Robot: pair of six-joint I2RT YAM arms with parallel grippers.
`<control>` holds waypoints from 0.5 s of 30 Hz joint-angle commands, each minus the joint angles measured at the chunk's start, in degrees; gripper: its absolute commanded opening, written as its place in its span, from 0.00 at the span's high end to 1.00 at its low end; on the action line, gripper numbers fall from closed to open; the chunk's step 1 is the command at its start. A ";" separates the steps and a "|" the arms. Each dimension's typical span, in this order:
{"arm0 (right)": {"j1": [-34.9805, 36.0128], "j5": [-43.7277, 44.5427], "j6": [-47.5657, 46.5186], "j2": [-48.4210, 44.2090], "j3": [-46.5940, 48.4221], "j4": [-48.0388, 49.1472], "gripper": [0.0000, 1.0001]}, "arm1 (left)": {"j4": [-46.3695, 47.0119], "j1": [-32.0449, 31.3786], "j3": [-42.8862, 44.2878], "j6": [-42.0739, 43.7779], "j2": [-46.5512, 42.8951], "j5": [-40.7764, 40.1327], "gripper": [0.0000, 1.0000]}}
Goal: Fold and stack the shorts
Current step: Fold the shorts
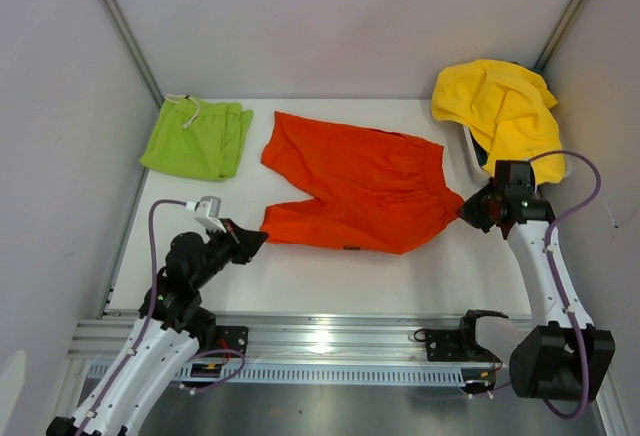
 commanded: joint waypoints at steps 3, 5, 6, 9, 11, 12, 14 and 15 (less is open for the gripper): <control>1.57 8.67 3.15 2.40 9.37 -13.12 1.00 | -5.01 -0.30 10.93 0.98 1.41 -4.58 1.00; 1.40 8.85 3.68 1.26 9.90 -13.65 1.00 | -6.68 -0.21 12.70 1.16 0.19 -4.85 1.00; 1.31 8.76 4.12 0.21 9.99 -14.27 1.00 | -8.52 -0.30 13.84 1.33 -0.43 -5.54 1.00; 1.31 8.67 4.74 -0.68 9.82 -15.85 1.00 | -11.78 -0.30 16.57 2.47 -2.46 -6.78 1.00; 1.66 8.50 5.44 -0.68 9.29 -17.34 1.00 | -13.01 -0.30 18.24 3.44 -2.46 -7.75 1.00; 1.92 8.50 5.70 -0.85 9.11 -17.70 1.00 | -13.63 -0.30 18.77 3.70 -2.29 -7.92 1.00; 2.62 8.23 6.67 -1.29 8.41 -18.75 1.00 | -13.99 -0.30 20.18 4.15 -1.76 -8.10 1.00; 2.89 8.23 6.85 -2.34 8.15 -19.10 1.00 | -14.07 -0.30 20.70 4.23 -1.41 -8.01 1.00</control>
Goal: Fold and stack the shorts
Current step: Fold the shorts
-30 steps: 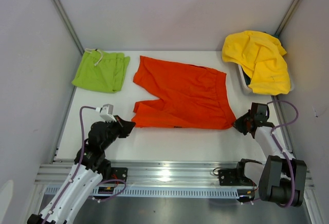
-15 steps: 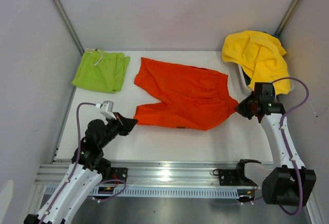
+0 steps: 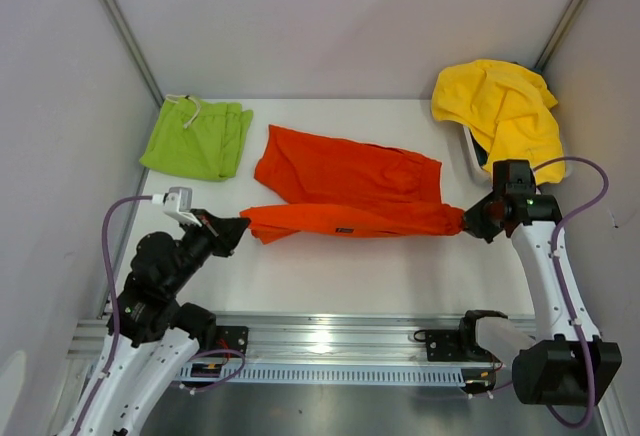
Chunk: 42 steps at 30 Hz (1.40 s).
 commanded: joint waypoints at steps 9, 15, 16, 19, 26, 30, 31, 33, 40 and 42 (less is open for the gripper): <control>0.36 4.46 1.95 -7.29 0.17 -6.64 1.00 | -3.83 -0.04 5.07 2.97 -1.24 -2.11 1.00; 0.00 4.11 2.92 -5.45 -0.37 -4.72 1.00 | -1.91 -0.04 1.64 1.66 -0.29 -2.99 1.00; -0.17 4.02 3.18 -4.66 0.16 -4.28 1.00 | -0.51 0.05 1.90 1.48 0.60 -3.42 1.00; -0.52 4.02 4.15 -2.55 3.92 -4.01 1.00 | 2.39 -0.04 3.30 1.48 5.94 -5.27 1.00; -0.96 3.06 6.87 3.86 10.88 -2.70 1.00 | 9.96 0.05 10.77 3.76 19.03 -12.74 1.00; -1.40 1.04 9.07 7.20 13.25 -0.15 1.00 | 13.56 0.14 16.30 4.55 25.56 -14.67 1.00; -1.58 0.69 9.16 8.08 14.13 -0.06 1.00 | 14.09 0.14 17.45 4.55 26.52 -14.50 1.00; -1.49 -0.19 8.55 9.92 16.68 -0.14 1.00 | 15.14 0.14 18.94 4.29 28.02 -13.72 1.00; -0.26 -0.46 8.28 6.17 17.39 -2.51 1.00 | 13.14 0.14 19.39 4.73 22.06 -10.47 1.00; 0.35 -0.46 8.45 4.14 16.69 -3.65 1.00 | 11.30 0.14 19.39 5.08 19.43 -9.67 1.00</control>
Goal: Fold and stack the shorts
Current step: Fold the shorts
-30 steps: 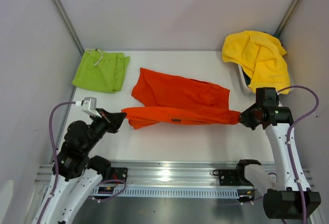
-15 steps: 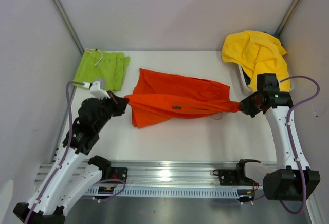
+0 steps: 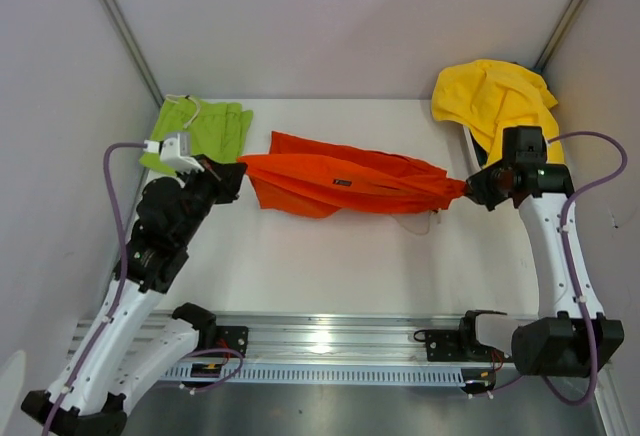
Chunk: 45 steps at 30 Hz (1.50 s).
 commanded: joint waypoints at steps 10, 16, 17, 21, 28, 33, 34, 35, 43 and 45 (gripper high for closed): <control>10.14 4.32 6.38 -20.59 -4.45 -10.75 1.00 | -12.43 0.14 5.26 2.09 -20.20 3.42 1.00; 12.09 6.69 8.50 -28.34 -1.65 -19.10 1.00 | -14.37 0.14 5.88 -0.02 -24.43 7.63 1.00; 12.17 6.95 8.50 -28.60 -0.60 -20.86 1.00 | -14.37 0.14 5.79 -0.11 -24.43 7.72 1.00; 12.17 7.92 8.06 -28.08 -2.07 -21.66 1.00 | -12.53 0.14 3.77 0.15 -22.24 7.29 1.00; 12.09 6.78 12.01 -27.99 -10.60 -17.80 1.00 | -7.17 0.14 -1.24 1.30 -14.69 3.34 1.00; 12.09 7.48 15.96 -28.87 -15.08 -17.18 1.00 | -0.49 0.14 -4.66 1.21 -9.93 2.45 1.00; 12.17 7.40 16.58 -29.22 -16.83 -16.83 1.00 | 0.48 0.14 -5.02 1.30 -9.14 2.28 1.00; 12.09 6.96 17.19 -29.92 -17.89 -16.40 1.00 | 2.14 0.14 -5.28 1.38 -7.39 1.84 1.00; 12.09 7.66 22.73 -29.57 -24.14 -13.41 1.00 | 11.19 0.22 -7.04 1.91 5.27 0.26 1.00; 11.91 7.92 23.96 -29.40 -25.81 -10.78 1.00 | 12.96 0.22 -7.13 1.74 8.94 -0.18 1.00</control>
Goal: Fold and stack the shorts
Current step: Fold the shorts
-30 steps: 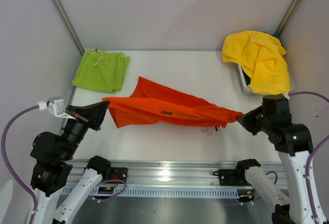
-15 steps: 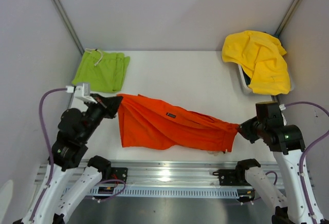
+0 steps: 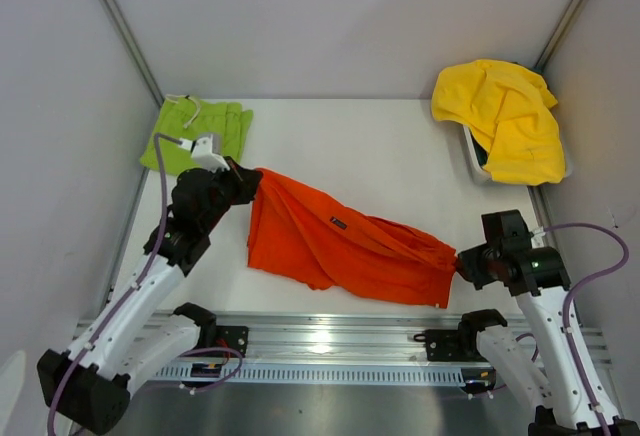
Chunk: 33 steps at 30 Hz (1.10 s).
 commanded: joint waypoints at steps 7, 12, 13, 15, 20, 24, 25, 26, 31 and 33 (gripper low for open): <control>-2.66 4.35 3.60 6.94 -1.29 8.29 1.00 | 11.80 0.46 2.65 1.30 13.57 -3.14 1.00; -7.40 4.08 1.49 11.07 -2.16 12.68 1.00 | 13.31 0.82 4.58 1.57 19.21 -3.75 1.00; -8.10 4.35 1.14 12.47 -2.43 13.30 1.00 | 13.13 0.82 4.85 1.65 21.39 -4.19 1.00; -9.51 4.35 0.08 13.88 -2.95 15.84 1.00 | 13.30 1.08 6.34 1.31 23.86 -3.94 1.00; -13.12 3.74 -1.77 19.41 -4.80 22.34 1.00 | 13.39 2.31 10.38 -0.10 32.64 -1.21 0.99; -14.61 2.33 -7.36 24.51 -3.58 27.71 0.69 | 14.80 2.49 13.02 -0.37 37.84 -0.95 0.96; -14.61 2.94 -8.44 25.83 -2.70 27.98 0.55 | 14.89 2.57 14.07 -0.37 38.81 -0.68 0.92; -14.70 5.03 -9.32 28.62 0.26 26.85 0.33 | 14.89 2.66 14.69 -0.19 40.82 -0.25 0.72; -15.93 3.92 -19.40 33.84 6.88 26.57 0.13 | 11.56 2.84 21.18 0.16 43.56 -1.11 0.09; -15.84 4.00 -21.36 33.32 6.98 26.58 0.13 | 9.36 2.93 21.90 0.95 42.87 -2.43 0.01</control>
